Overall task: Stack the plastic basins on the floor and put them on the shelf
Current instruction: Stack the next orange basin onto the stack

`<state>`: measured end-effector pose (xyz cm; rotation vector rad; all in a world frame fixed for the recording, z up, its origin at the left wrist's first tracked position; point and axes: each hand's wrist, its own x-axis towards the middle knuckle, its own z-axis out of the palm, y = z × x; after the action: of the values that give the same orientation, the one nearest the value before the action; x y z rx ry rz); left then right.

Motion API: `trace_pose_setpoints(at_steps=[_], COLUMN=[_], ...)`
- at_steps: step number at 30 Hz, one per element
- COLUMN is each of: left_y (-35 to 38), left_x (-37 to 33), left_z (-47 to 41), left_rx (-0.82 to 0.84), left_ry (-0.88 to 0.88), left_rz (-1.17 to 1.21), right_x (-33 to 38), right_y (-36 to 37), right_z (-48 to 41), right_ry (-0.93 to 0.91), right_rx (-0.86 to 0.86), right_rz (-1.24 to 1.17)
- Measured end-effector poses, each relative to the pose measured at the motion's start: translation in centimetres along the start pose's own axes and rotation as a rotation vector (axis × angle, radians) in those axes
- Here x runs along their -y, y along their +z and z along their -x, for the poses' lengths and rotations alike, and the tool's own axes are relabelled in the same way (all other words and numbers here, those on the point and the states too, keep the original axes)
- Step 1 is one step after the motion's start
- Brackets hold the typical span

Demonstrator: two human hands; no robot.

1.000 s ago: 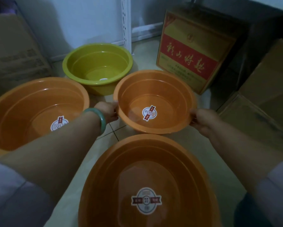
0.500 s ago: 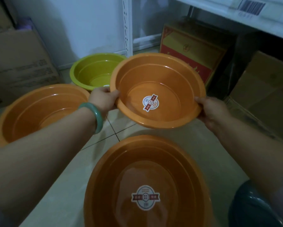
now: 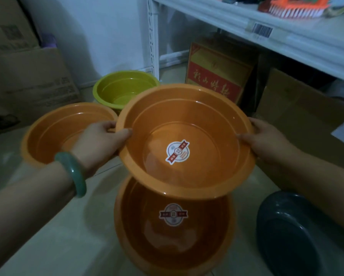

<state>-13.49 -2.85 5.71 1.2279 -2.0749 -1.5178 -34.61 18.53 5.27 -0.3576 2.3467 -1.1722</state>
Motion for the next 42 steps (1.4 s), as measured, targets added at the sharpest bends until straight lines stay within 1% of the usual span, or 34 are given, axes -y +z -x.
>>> trace_pose_setpoints(at_steps=[4,7,9,13,17,19,22,26,33,37,42], left_y=[-0.9,-1.2,-1.1,-0.7,-0.4,-0.2,0.4,1.3,1.9,2.3,3.0], left_x=[2.6,5.2,6.5,8.8,10.6,11.5,12.6,13.0,13.8,13.6,12.9], left_z=[2.0,3.4,4.2,4.8,5.0,4.9,4.3,3.5,2.0,-0.1,-2.7], left_rx=[0.009,0.002,0.045,0.067,0.121,0.150,0.149,0.178,0.205,0.185,0.161], left_ry=[0.015,0.028,0.068,0.099,0.075,0.056,0.034,-0.013,-0.057,-0.051,-0.019], left_rz=[-0.206,-0.358,-0.460,-0.554,-0.577,-0.589,-0.622,-0.595,-0.550,-0.508,-0.483], right_x=[-1.7,-3.5,-4.7,-6.6,-8.1,-8.6,-9.2,-10.2,-11.1,-10.9,-10.1], right_y=[0.6,1.3,1.8,2.6,3.4,4.0,5.0,5.8,6.3,6.9,7.5], right_z=[2.9,4.9,5.7,6.4,7.0,7.0,6.4,5.4,4.1,2.2,-0.2], right_ry=[0.088,0.104,0.101,0.112,0.127,0.099,0.079,0.128,0.113,0.147,0.189], right_rx=[0.051,0.067,0.076,0.085,0.117,0.121,0.107,0.113,0.162,0.141,0.059], right_rz=[-0.053,0.006,0.057,0.130,0.205,0.276,0.308,0.217,0.106,0.032,-0.034])
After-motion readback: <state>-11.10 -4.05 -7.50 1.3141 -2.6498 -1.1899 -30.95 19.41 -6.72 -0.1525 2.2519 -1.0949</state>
